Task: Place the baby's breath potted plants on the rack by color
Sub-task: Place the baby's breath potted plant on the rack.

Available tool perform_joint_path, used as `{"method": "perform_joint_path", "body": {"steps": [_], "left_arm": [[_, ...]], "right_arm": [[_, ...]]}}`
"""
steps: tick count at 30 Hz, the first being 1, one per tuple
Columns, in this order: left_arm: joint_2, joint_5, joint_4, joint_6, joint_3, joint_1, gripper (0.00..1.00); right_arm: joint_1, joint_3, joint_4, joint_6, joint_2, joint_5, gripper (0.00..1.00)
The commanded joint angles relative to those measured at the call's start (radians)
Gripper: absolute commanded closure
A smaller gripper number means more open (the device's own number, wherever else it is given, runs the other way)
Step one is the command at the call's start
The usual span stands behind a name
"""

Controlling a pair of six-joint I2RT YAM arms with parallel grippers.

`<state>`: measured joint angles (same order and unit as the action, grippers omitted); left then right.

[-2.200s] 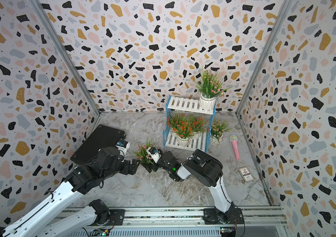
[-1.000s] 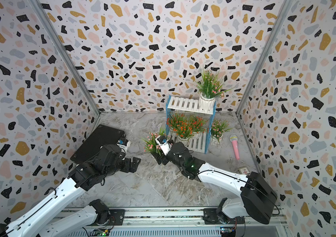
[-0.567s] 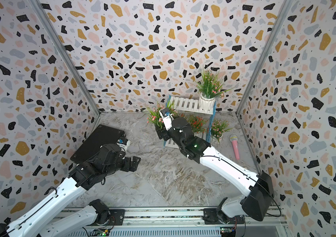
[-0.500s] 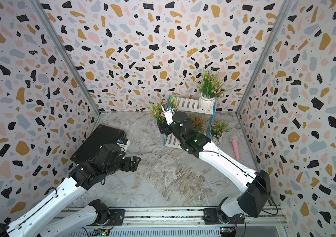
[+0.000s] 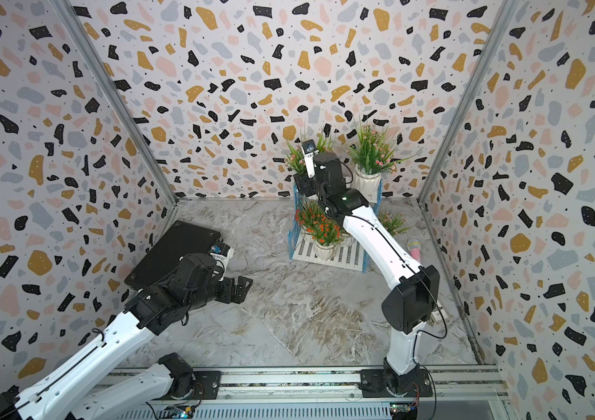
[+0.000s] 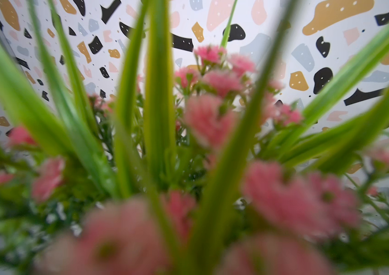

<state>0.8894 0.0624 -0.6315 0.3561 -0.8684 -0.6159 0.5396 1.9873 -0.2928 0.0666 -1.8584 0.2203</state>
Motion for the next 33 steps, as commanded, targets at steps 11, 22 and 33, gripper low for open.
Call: {"method": "perform_joint_path", "body": {"steps": [11, 22, 33], "left_arm": [[0.002, -0.029, 0.049, 0.008, -0.023, 0.007, 0.01], [0.003, -0.027, 0.045, 0.005, -0.021, 0.007, 0.01], [0.013, -0.024, 0.048, 0.002, -0.021, 0.007, 0.01]], "right_arm": [[-0.081, 0.178, 0.055, 0.001, -0.073, -0.05, 0.32], [-0.093, 0.199, 0.097, -0.037, -0.119, -0.1, 0.32], [-0.094, 0.303, 0.078, -0.077, -0.186, -0.14, 0.32]]}}
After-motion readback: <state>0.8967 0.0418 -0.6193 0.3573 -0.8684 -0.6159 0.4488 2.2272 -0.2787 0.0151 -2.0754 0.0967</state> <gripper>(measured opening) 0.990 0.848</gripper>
